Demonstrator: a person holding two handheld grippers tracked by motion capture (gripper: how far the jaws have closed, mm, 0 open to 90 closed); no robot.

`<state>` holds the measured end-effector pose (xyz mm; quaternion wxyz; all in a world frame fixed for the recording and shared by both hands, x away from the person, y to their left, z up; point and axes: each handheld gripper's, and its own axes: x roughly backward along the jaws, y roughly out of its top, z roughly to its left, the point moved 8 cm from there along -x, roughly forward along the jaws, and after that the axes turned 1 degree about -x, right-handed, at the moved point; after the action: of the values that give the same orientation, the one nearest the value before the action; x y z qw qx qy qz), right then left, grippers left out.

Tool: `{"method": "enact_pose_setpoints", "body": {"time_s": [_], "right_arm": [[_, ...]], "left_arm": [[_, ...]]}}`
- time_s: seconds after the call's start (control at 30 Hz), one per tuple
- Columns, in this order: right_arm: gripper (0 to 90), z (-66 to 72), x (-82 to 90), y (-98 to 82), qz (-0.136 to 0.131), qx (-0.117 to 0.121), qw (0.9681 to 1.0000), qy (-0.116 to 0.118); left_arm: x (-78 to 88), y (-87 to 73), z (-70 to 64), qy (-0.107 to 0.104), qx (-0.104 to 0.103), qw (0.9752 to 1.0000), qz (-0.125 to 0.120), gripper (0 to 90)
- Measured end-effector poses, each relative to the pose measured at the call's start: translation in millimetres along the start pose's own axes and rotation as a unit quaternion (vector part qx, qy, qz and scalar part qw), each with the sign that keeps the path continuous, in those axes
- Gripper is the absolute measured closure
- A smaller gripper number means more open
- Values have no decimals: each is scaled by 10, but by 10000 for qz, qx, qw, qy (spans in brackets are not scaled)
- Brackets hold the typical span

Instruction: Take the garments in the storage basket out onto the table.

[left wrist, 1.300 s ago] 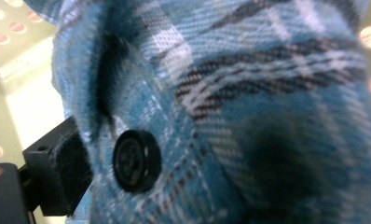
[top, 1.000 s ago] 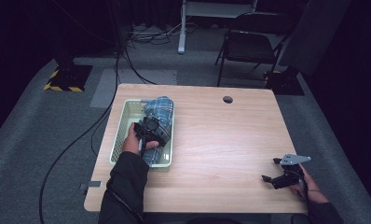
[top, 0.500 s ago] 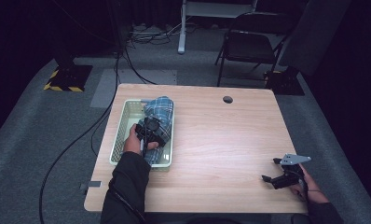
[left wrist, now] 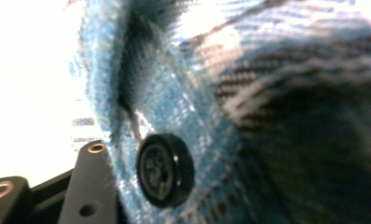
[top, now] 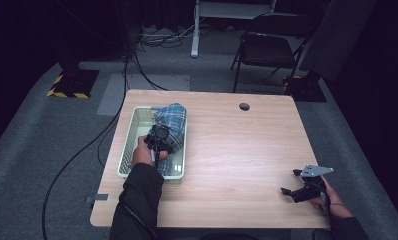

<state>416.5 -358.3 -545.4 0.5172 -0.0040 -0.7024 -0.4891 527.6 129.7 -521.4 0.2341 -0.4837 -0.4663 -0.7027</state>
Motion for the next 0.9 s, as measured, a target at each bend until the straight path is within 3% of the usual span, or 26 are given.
{"method": "enact_pose_setpoints", "body": {"time_s": [0.43,0.67,0.9], "right_arm": [[2,0,0,0,1,0,10000,0],[2,0,0,0,1,1,10000,1],[2,0,0,0,2,0,10000,1]], "left_arm": [[122,31,49,16,171,9999,-20,488],[300,63,106,18,302,9990,-321,492],[543,121,101,18,338,9967,-738,493]]}}
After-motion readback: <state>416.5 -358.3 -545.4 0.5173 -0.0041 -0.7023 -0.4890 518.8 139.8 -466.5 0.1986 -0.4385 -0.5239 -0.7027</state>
